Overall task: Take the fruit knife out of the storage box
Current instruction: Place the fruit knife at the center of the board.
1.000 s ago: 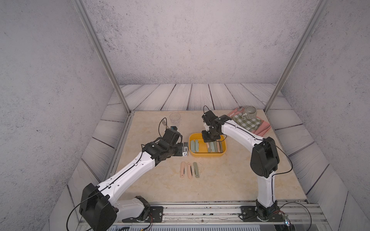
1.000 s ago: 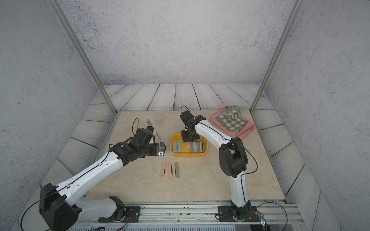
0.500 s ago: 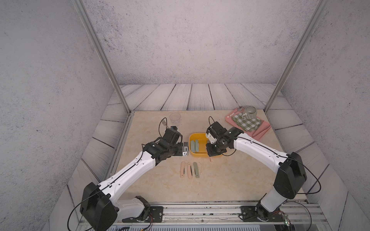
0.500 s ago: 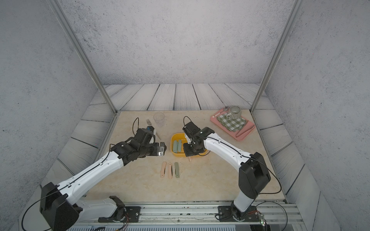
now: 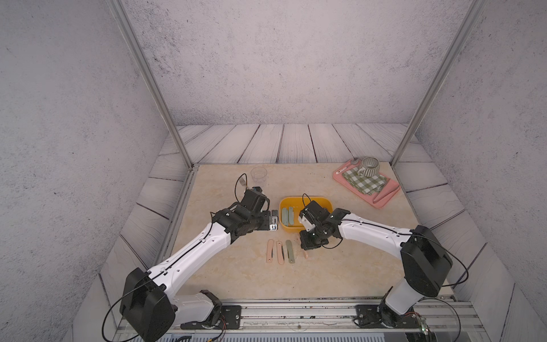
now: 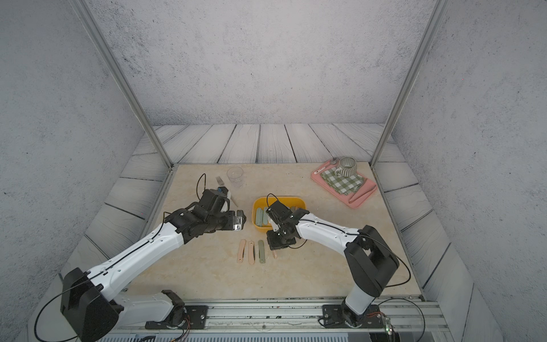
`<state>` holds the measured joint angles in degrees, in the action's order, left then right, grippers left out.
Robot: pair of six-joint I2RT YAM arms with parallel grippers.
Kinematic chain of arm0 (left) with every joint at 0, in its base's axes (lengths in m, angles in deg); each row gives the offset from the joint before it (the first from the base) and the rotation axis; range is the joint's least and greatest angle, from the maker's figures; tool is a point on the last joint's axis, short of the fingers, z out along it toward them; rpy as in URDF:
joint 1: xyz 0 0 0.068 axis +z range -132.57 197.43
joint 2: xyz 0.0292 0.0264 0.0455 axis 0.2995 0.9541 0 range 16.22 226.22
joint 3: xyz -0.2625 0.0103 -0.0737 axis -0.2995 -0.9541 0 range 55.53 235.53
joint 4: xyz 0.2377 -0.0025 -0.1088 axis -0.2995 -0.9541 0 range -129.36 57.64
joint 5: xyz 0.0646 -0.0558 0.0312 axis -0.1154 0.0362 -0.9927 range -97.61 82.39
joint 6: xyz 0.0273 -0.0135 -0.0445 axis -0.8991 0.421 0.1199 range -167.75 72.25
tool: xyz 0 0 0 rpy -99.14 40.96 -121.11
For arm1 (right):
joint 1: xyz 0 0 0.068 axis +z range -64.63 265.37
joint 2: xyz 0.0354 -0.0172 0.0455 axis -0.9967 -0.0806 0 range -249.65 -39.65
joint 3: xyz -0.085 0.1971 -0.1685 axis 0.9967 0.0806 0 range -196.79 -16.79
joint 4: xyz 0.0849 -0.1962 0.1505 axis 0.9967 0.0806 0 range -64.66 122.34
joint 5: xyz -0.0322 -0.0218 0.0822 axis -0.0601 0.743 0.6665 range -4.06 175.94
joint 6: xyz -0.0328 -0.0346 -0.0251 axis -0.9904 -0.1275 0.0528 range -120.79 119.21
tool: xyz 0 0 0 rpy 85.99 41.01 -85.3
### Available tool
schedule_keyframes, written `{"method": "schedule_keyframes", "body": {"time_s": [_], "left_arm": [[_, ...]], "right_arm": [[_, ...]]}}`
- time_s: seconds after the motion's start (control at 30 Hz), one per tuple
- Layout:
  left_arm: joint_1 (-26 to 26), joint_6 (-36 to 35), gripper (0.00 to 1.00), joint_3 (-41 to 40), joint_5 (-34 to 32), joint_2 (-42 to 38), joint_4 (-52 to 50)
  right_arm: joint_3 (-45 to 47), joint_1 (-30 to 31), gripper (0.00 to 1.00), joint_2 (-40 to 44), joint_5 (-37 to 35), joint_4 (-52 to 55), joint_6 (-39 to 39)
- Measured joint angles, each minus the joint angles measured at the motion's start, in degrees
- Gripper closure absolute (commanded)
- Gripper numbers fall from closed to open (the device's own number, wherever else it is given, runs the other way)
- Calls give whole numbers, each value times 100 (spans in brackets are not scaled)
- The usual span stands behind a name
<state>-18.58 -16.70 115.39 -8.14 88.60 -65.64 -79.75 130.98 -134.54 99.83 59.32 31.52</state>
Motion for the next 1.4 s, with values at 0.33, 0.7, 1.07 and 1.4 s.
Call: {"method": "schedule_keyframes", "body": {"time_s": [0.33,0.7,1.07,1.4], "left_arm": [[0,0,1,-2,37,-68,-85],[0,-24,1,-2,90,-98,-98],[0,-46,1,-2,125,-98,-98],[0,-20,1,-28,129,-98,-90]], "right_arm": [[369,48,100,-313,-15,-743,625],[455,61,99,-404,-105,-1027,1010],[455,68,81,-411,-120,-964,1067],[452,85,66,-409,-205,-616,962]]}}
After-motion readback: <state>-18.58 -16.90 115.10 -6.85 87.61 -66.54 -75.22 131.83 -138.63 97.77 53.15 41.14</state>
